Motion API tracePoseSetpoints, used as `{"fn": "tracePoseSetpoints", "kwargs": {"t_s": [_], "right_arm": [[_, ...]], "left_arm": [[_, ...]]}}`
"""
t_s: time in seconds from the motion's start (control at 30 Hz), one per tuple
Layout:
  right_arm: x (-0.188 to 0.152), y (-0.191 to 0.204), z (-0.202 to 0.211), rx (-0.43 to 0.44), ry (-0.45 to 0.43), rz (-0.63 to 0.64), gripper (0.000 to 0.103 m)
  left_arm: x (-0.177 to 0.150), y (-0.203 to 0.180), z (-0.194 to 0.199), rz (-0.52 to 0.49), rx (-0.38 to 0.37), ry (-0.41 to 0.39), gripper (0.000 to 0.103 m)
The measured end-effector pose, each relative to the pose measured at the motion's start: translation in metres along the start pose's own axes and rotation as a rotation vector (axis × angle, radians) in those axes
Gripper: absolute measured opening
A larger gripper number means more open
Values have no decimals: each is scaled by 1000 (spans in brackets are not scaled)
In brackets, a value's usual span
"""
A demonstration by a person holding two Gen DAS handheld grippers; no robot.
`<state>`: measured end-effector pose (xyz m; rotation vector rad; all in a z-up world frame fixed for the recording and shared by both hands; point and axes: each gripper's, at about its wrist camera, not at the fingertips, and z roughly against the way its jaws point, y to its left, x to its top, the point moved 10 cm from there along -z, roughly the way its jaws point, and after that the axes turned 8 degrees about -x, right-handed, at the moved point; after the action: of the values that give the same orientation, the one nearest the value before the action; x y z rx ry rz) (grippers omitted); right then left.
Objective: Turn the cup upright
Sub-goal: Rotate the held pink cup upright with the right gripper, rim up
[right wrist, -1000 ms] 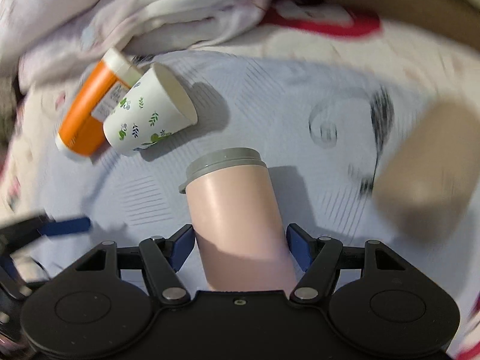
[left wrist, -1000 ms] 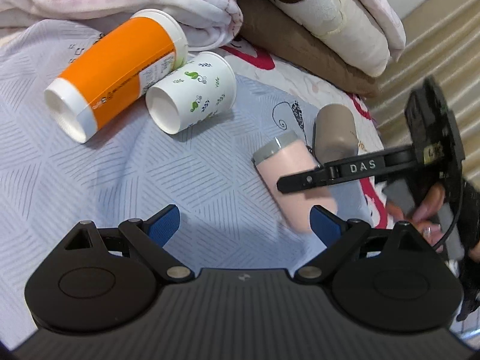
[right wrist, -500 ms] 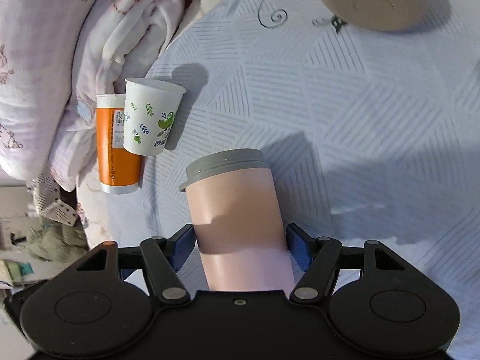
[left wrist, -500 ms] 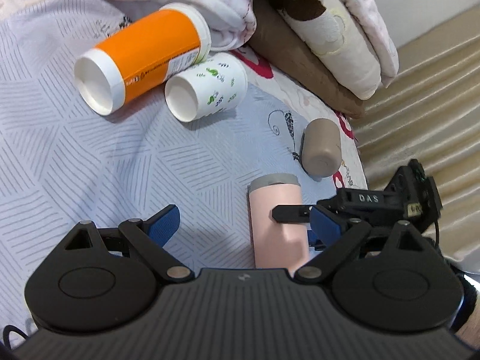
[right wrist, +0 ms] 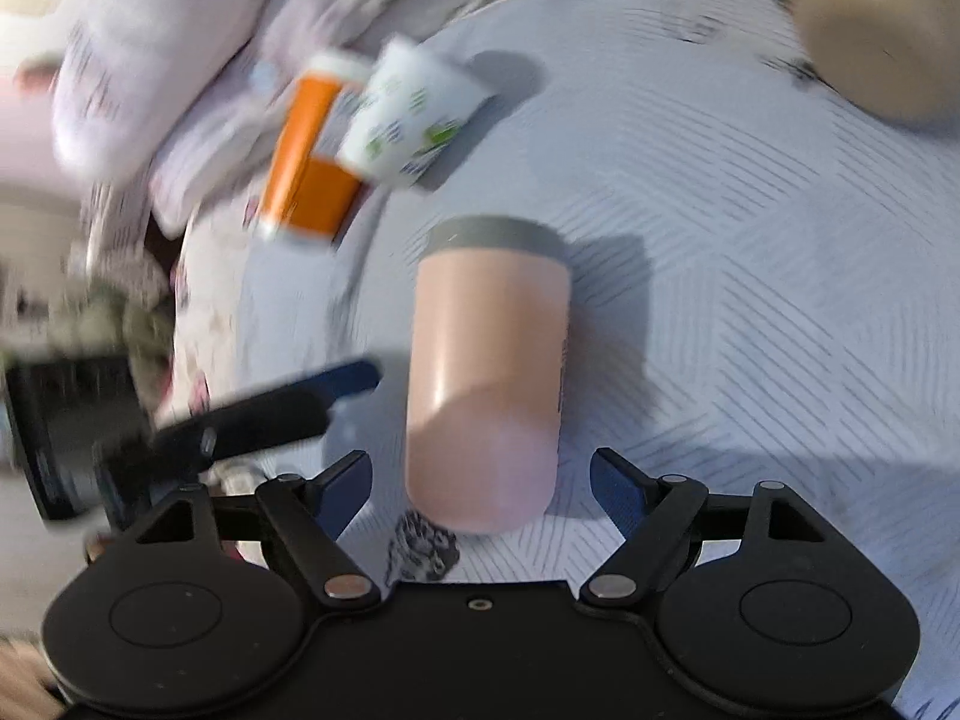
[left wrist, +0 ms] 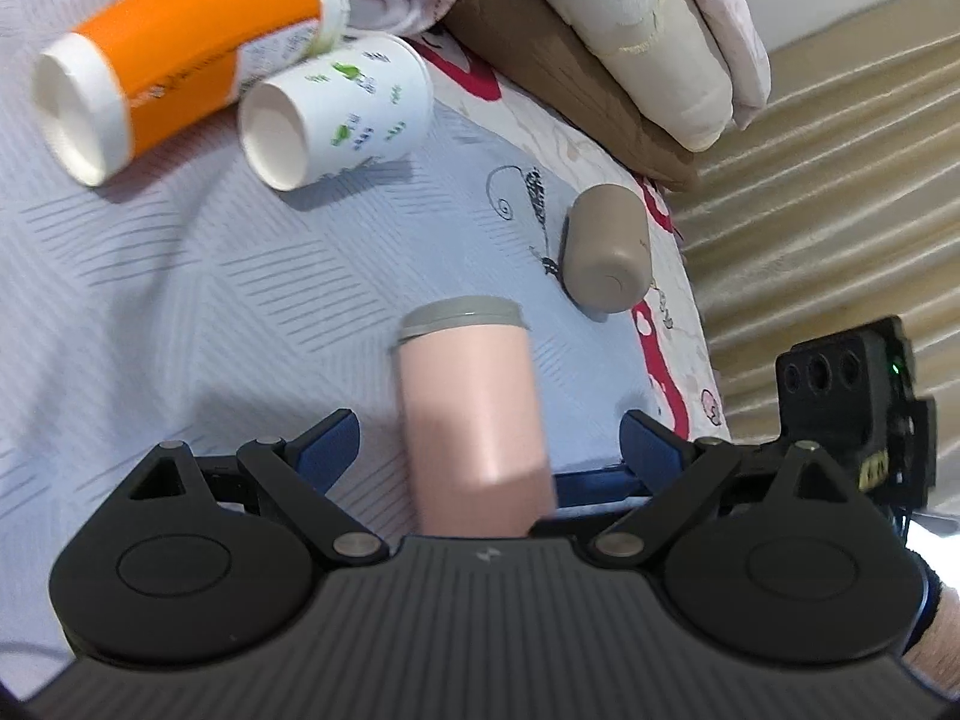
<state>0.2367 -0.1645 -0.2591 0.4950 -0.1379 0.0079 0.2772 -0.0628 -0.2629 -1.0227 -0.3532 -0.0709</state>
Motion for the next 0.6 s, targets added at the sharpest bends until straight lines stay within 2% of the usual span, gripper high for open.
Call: {"fn": "tracePoseSetpoints", "kwargs": {"t_s": [0.07,0.13,0.27,0.37,0.6], "right_arm": [[3,4,-5,-12,-1,36,84],[8,7,-11,-29,-4,64,83],[13,11,-16,-6,-3,77,78],[16,13,-17,-4,-26,81,74],[23,14,-25,1,-37,62,72]], "left_arm": [[2,2,-10,24,-3,15,92],[4,7,-19,47,8,34,85],[6,12,-23,45,41,49,71],[4,20,-27,82,47,72,61],[2,21,-27,63,37,71,61]]}}
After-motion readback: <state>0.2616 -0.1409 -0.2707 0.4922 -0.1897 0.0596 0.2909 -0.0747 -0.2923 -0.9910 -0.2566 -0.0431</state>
